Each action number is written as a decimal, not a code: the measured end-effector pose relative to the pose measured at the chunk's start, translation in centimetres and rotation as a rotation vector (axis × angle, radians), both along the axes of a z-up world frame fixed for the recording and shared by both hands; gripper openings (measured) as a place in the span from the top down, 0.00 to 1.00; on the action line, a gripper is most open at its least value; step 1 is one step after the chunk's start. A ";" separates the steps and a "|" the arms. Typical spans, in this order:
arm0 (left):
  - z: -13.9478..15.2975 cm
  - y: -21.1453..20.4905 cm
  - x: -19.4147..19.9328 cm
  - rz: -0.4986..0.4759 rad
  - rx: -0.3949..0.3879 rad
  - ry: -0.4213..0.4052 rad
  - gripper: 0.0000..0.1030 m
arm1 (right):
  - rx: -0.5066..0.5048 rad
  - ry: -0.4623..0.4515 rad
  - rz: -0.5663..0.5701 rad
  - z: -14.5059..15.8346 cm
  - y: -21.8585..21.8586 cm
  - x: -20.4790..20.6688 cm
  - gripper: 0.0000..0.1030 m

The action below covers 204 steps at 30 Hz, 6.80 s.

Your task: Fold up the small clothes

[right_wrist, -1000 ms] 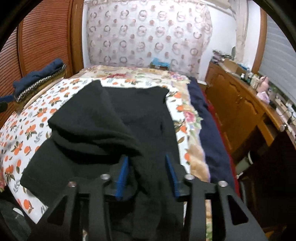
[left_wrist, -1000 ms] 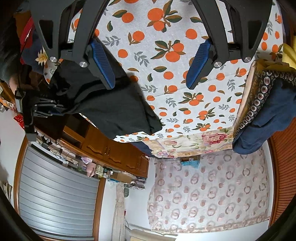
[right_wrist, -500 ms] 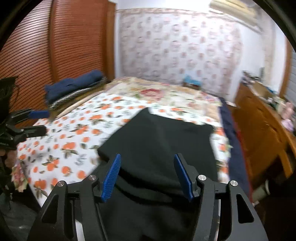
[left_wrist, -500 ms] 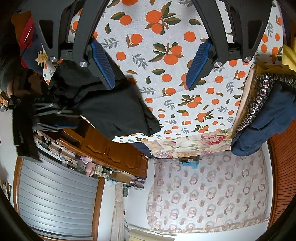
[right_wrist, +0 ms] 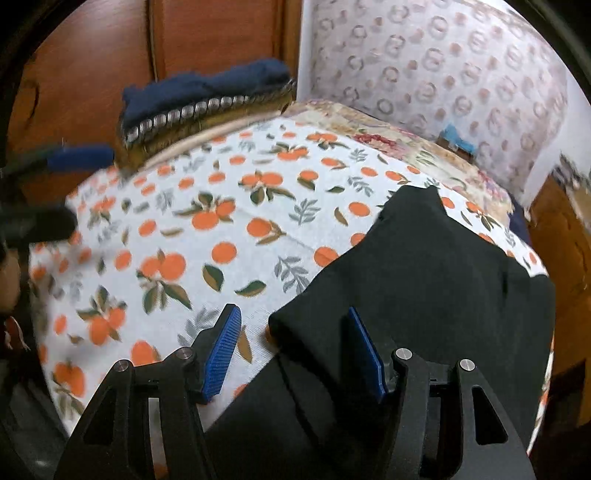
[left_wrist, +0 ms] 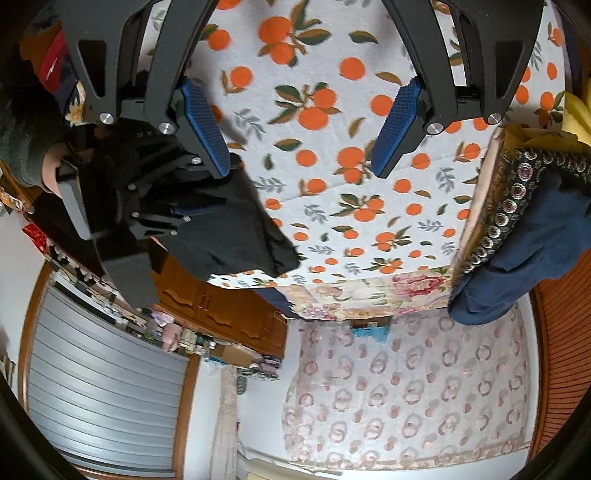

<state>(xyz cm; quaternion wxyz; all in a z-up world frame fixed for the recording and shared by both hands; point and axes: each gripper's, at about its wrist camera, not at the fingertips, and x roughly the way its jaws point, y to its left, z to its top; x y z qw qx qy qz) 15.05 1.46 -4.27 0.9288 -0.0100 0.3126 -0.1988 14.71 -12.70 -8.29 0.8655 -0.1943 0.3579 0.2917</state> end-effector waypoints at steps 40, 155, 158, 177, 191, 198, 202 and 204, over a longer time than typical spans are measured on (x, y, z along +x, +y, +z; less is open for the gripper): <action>-2.9 -5.2 8.2 -0.067 0.040 0.144 0.23 | 0.060 -0.061 -0.388 4.4 -14.8 15.9 0.72; 2.8 -11.4 -0.7 -0.267 -0.164 0.068 0.89 | 0.425 -0.169 -0.368 4.9 -25.6 -8.6 0.93; 3.3 -11.0 1.7 -0.235 -0.170 0.064 0.89 | 0.428 -0.190 -0.359 6.0 -25.7 -5.9 0.93; 0.6 -10.4 14.2 -0.124 -0.131 0.188 0.89 | 0.364 -0.121 -0.350 5.5 -24.1 9.1 0.93; 0.5 -11.4 15.2 -0.133 -0.058 0.195 0.86 | 0.327 -0.084 -0.357 6.2 -23.6 11.6 0.93; 0.5 -11.5 15.2 -0.134 -0.051 0.194 0.85 | 0.324 -0.082 -0.354 5.9 -24.1 11.9 0.93; 0.5 -10.9 15.2 -0.131 -0.041 0.155 0.49 | 0.326 -0.079 -0.358 5.9 -24.6 12.0 0.87; 0.7 -10.4 15.0 -0.133 -0.048 0.135 0.33 | 0.330 -0.094 -0.363 6.2 -24.8 12.0 0.76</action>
